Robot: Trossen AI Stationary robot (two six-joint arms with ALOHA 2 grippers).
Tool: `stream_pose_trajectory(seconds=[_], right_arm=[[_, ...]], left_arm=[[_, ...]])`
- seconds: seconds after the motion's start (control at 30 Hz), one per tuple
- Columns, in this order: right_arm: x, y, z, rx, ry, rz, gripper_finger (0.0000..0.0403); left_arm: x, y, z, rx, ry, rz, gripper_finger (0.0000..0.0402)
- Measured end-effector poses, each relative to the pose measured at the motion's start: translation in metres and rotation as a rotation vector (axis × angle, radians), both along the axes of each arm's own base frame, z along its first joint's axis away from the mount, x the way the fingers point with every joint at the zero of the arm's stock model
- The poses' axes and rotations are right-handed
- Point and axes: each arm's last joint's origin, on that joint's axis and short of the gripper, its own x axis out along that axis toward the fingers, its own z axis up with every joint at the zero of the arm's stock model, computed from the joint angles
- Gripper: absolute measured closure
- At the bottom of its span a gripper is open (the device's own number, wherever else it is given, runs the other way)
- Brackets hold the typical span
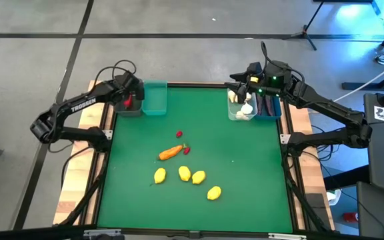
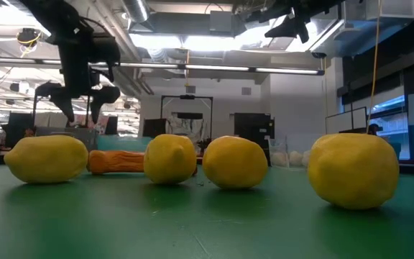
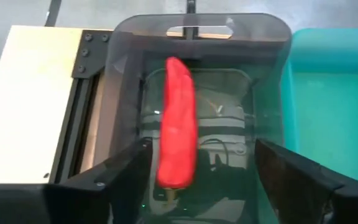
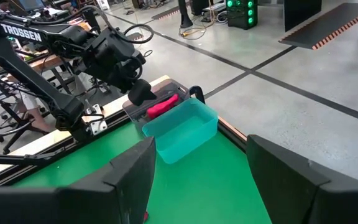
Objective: Sort produce into baskets
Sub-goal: Put the orange chilli pepper into the black bin
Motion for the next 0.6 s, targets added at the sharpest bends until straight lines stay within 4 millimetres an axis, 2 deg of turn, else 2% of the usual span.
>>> stream_pose_trajectory(seconds=[0.1, 0.27, 0.43, 0.5, 0.6], right_arm=[[0.0, 0.0, 0.0, 0.001, 0.0, 0.0, 0.0155], [0.0, 0.0, 0.0, 0.001, -0.001, 0.0, 0.0155], [0.001, -0.001, -0.001, 0.004, 0.003, 0.0, 0.0155], [0.002, -0.001, -0.002, 0.007, 0.006, 0.0, 0.0155], [0.004, -0.002, -0.004, 0.015, 0.014, -0.001, 0.0155]], left_arm=[[0.005, -0.005, 0.004, 0.008, -0.018, -0.081, 0.0115], [0.023, -0.023, 0.026, 0.093, -0.143, -0.393, 0.0121], [0.045, -0.055, 0.051, 0.151, -0.401, -0.858, 0.0123], [0.053, -0.071, 0.056, 0.113, -0.496, -0.954, 0.0123], [0.065, -0.097, 0.054, 0.045, -0.517, -1.064, 0.0123]])
